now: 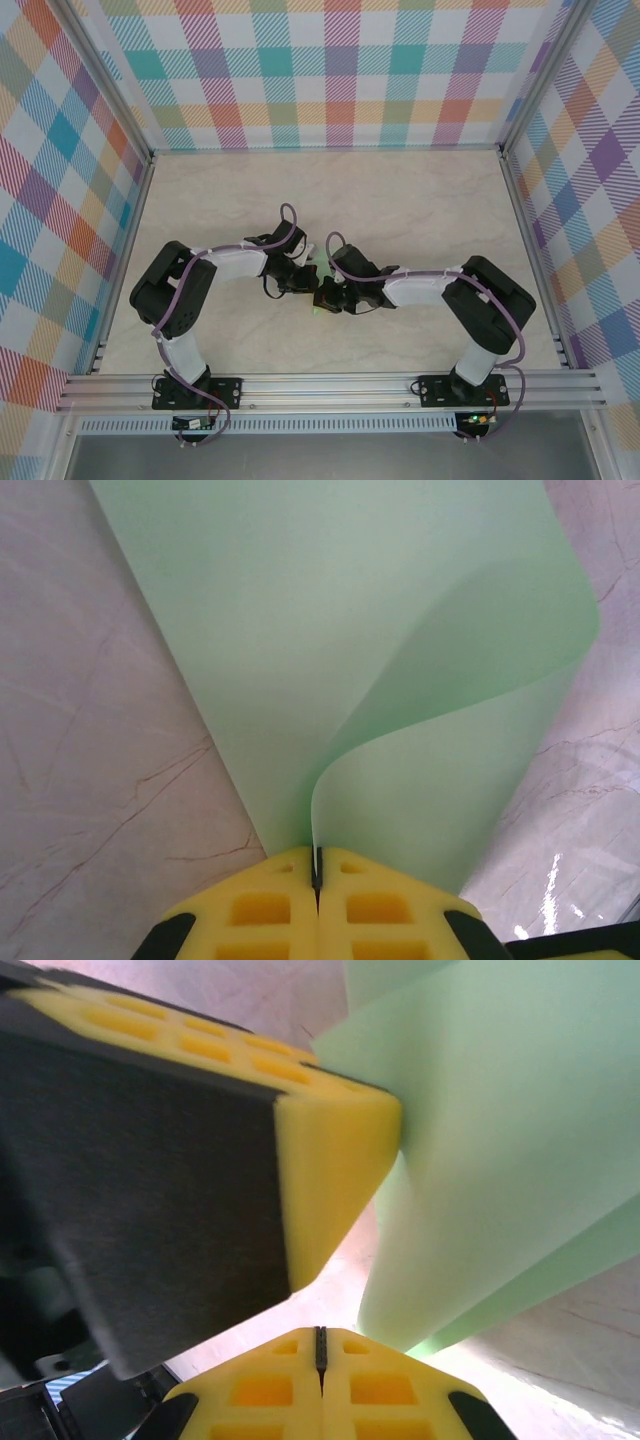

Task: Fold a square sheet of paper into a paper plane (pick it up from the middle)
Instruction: Third fold the triangle at the center of the table.

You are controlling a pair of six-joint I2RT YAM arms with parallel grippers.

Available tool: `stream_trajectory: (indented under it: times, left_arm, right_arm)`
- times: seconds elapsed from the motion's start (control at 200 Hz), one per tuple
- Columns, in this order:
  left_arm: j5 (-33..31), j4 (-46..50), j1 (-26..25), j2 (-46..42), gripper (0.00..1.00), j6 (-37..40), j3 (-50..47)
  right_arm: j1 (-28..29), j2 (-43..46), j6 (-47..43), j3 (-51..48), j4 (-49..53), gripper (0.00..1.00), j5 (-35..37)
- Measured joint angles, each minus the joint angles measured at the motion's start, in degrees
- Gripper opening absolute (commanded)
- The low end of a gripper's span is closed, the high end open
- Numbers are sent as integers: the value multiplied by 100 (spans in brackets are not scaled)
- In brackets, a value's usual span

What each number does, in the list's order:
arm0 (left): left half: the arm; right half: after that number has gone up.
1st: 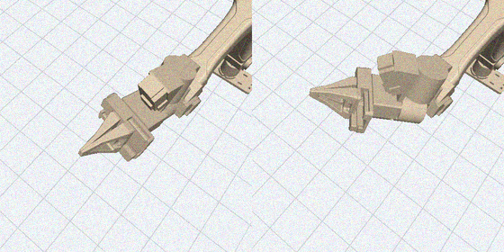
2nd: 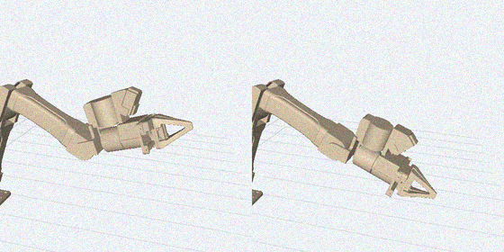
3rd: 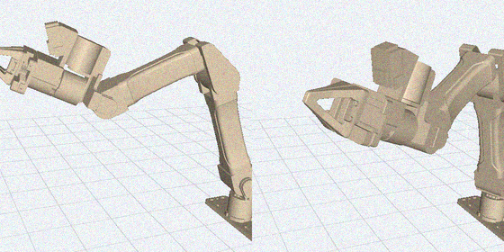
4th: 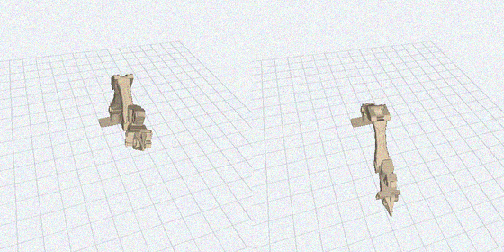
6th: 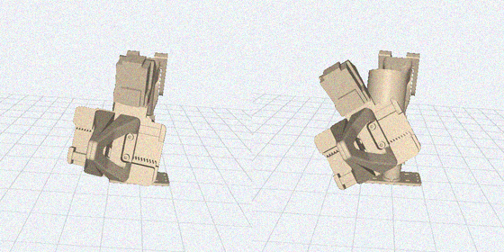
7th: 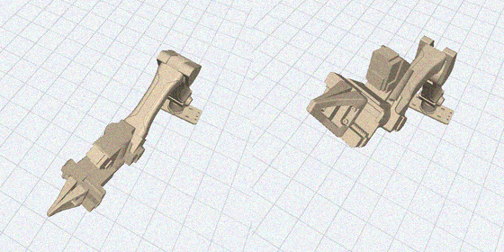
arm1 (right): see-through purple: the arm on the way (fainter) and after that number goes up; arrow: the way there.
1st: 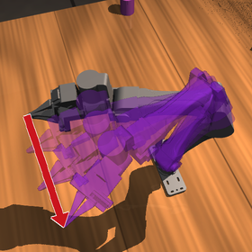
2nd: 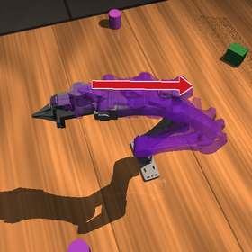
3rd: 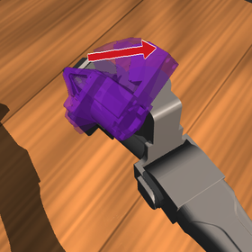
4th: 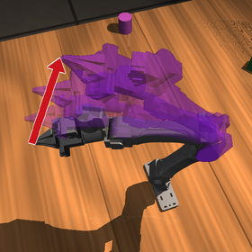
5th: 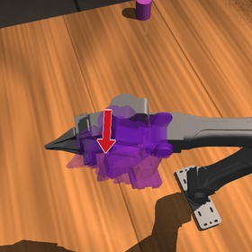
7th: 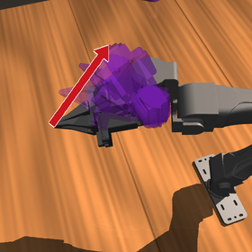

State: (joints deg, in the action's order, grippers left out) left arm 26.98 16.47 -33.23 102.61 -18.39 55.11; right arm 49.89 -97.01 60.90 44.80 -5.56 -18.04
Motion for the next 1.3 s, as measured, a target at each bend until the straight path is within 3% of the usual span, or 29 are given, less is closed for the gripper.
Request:
stream_trajectory:
  times: [1.3]
  left_arm:
    - [63,-33,4,22,4,2,-9]
  right_arm:
    - [11,-334,125,-13,-85,7,92]
